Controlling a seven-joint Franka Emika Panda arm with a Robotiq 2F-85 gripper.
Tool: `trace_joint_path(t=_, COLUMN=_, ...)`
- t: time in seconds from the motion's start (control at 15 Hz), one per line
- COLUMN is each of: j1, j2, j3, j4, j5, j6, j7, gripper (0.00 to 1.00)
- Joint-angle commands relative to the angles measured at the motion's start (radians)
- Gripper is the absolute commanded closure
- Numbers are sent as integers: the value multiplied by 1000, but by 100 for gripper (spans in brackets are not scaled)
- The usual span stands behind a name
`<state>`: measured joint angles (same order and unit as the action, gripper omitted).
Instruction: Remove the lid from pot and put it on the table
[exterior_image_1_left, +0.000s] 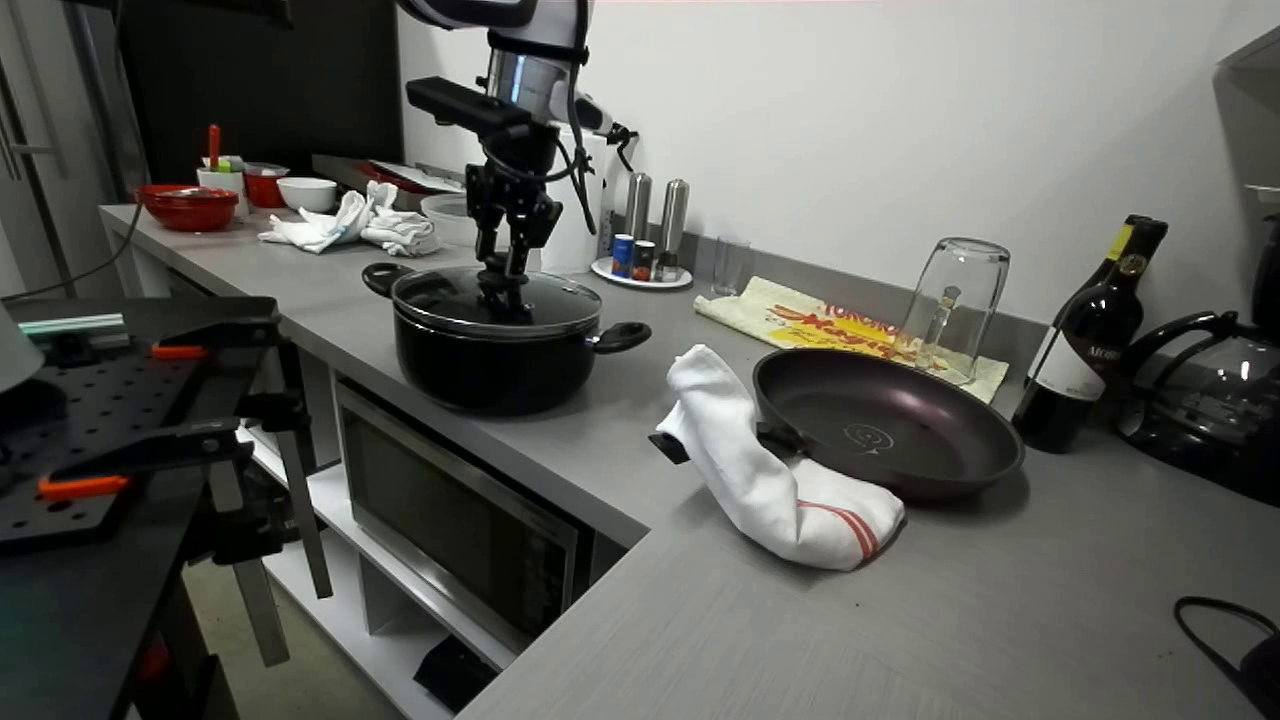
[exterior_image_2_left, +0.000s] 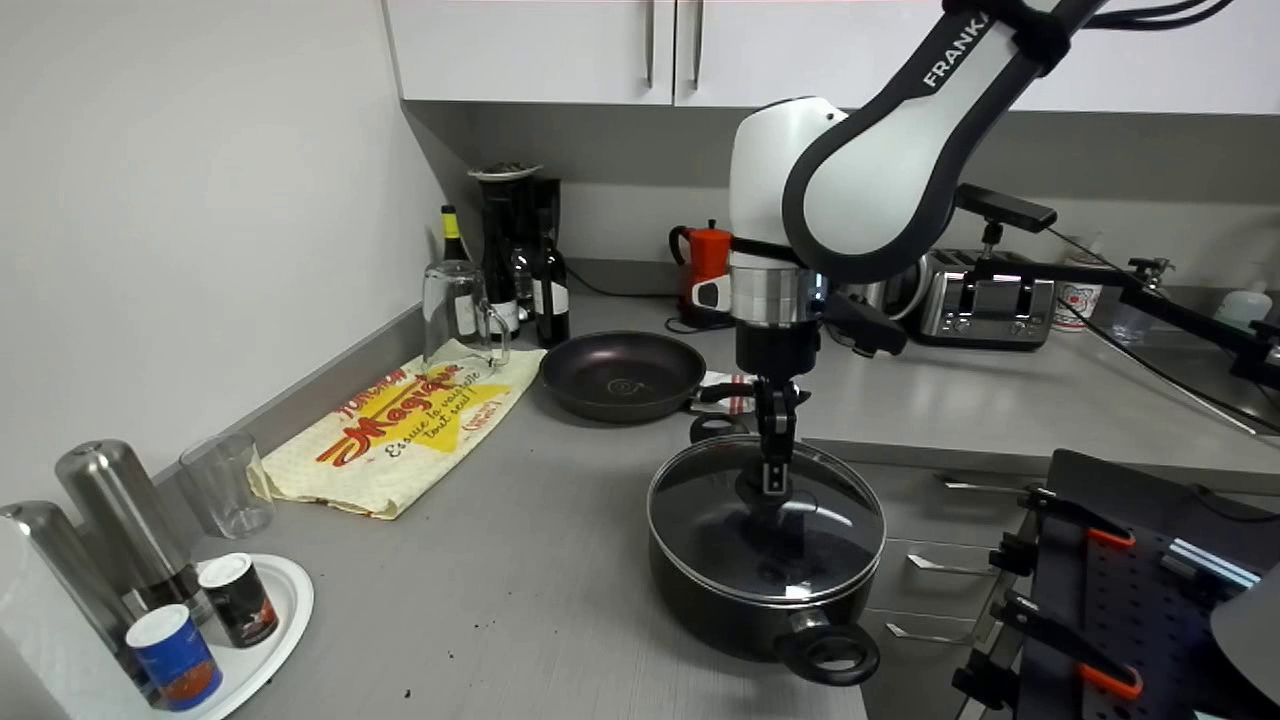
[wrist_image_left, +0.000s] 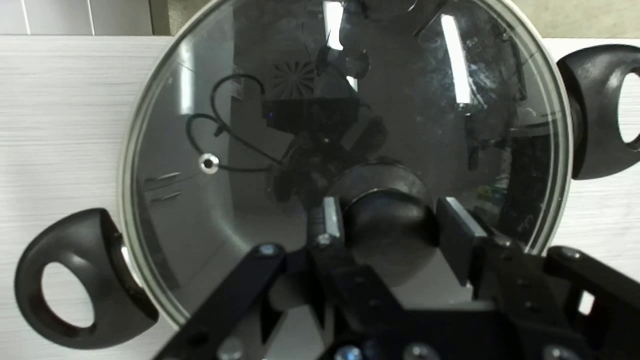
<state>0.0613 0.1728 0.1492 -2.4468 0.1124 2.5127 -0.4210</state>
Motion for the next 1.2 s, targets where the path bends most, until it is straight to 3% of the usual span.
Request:
trace_joint_path(t=0.0, j1=2, j2=-79, j3=5, j4=-20, j5=-17, j6=-1, j7=2, gripper=76)
trace_joint_path(t=0.47, j1=17, j2=-117, j3=4, j4=-5, j5=-15, j6=-5, j7=-11, gripper=76)
trace_joint_path(t=1.13, j1=94, j2=-101, j3=56, j4=44, j5=-90, j6=-19, j7=4, gripper=76)
